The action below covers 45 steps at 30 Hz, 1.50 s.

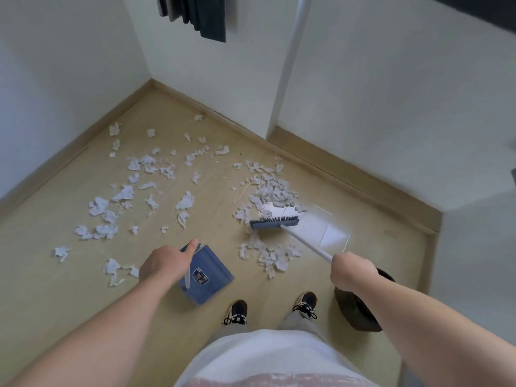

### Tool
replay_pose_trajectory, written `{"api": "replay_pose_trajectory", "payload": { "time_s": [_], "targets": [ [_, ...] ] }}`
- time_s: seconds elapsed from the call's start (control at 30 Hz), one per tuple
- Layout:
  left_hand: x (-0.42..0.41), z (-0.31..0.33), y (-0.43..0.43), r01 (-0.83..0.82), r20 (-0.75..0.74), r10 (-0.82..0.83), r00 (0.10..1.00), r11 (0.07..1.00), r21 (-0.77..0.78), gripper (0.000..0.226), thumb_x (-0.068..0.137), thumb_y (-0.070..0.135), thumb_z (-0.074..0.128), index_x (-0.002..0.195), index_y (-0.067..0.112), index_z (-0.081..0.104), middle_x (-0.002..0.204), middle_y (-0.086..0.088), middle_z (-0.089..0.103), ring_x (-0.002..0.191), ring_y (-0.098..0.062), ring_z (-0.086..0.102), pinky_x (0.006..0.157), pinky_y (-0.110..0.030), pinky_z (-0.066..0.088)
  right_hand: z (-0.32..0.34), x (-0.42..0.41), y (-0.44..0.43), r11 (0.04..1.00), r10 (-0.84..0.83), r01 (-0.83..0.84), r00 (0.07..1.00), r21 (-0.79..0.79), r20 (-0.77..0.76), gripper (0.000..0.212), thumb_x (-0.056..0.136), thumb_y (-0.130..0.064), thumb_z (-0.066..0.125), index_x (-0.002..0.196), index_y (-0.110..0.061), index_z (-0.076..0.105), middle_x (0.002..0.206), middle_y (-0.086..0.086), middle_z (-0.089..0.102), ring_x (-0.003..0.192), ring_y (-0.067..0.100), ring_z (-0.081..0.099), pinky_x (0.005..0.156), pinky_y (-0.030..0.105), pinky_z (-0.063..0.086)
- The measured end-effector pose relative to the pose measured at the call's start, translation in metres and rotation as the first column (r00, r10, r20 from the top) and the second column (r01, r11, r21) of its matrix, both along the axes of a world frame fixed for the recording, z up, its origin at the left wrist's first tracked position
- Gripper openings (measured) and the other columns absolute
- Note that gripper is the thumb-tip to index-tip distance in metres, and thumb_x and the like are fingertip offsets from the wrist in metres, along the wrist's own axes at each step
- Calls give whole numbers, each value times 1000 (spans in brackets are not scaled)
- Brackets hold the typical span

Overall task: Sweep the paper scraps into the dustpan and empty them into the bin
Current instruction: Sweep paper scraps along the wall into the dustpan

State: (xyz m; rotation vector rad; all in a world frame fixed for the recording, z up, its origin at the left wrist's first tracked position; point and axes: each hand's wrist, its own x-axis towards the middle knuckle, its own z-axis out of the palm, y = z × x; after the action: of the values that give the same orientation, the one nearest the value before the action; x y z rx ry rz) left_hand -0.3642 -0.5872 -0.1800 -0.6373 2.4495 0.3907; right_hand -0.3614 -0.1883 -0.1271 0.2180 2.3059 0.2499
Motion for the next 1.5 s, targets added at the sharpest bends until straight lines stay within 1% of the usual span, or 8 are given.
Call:
{"api": "replay_pose_trajectory", "payload": {
  "time_s": [0.13,0.33,0.7,0.9,1.1,1.23,1.33,1.5],
  "targets": [
    [12,-4,-6,7,16,-6,1000,999,-31,87,86,84,29,74,8,69,63,-2,67,58,-22,64,52,-24,42,-12,-18,-24,999,-6,4,1000,-45,-28,30,90,-8,38,111,-15,59,82,-1,57,68,17,60,55,28,53],
    [25,-10,-17,26,-3,-26,1000,999,-31,77,87,83,29,61,15,54,59,-1,60,56,-21,60,51,-26,38,-36,-26,-59,992,119,-119,993,-32,-14,36,92,-4,39,120,-13,60,79,-3,50,60,15,50,50,29,44],
    [29,-33,-28,148,16,-149,989,988,51,87,83,86,26,72,14,73,60,-4,66,61,-23,65,54,-29,44,-4,35,-17,920,373,-373,928,124,23,33,98,-7,40,123,-15,60,68,-5,37,50,15,37,43,28,28],
    [10,-31,-26,196,-5,-196,981,978,71,78,88,81,33,58,12,54,56,-3,57,56,-25,59,55,-28,39,11,54,25,989,130,-121,985,82,-113,40,94,-10,38,131,-15,52,74,-3,46,61,22,50,48,31,35],
    [-17,-25,-27,281,29,-284,958,957,77,77,87,81,33,57,12,51,60,-5,57,61,-24,58,57,-29,40,-1,72,35,979,-203,204,978,17,-52,39,90,-10,38,123,-15,59,79,-4,55,62,16,56,46,29,42],
    [-24,-31,-22,353,37,-356,934,934,57,78,87,83,29,57,14,49,60,-5,56,61,-25,57,57,-29,38,-19,68,23,866,-496,494,868,-78,-15,29,92,-12,41,113,-10,61,81,1,58,67,19,61,51,28,47],
    [-31,-33,-18,383,28,-385,923,922,46,78,86,84,30,57,14,49,60,-5,57,60,-26,58,58,-30,40,-29,63,12,771,-624,616,782,-160,5,28,94,-10,42,115,-4,60,77,5,54,64,22,60,44,25,44],
    [-52,-41,-29,461,100,-463,881,886,44,86,75,93,26,59,13,53,55,-3,51,53,-24,54,53,-29,36,-49,57,5,645,-743,744,664,-174,86,30,95,1,39,117,6,58,60,12,56,21,18,45,25,13,28]
  ]
}}
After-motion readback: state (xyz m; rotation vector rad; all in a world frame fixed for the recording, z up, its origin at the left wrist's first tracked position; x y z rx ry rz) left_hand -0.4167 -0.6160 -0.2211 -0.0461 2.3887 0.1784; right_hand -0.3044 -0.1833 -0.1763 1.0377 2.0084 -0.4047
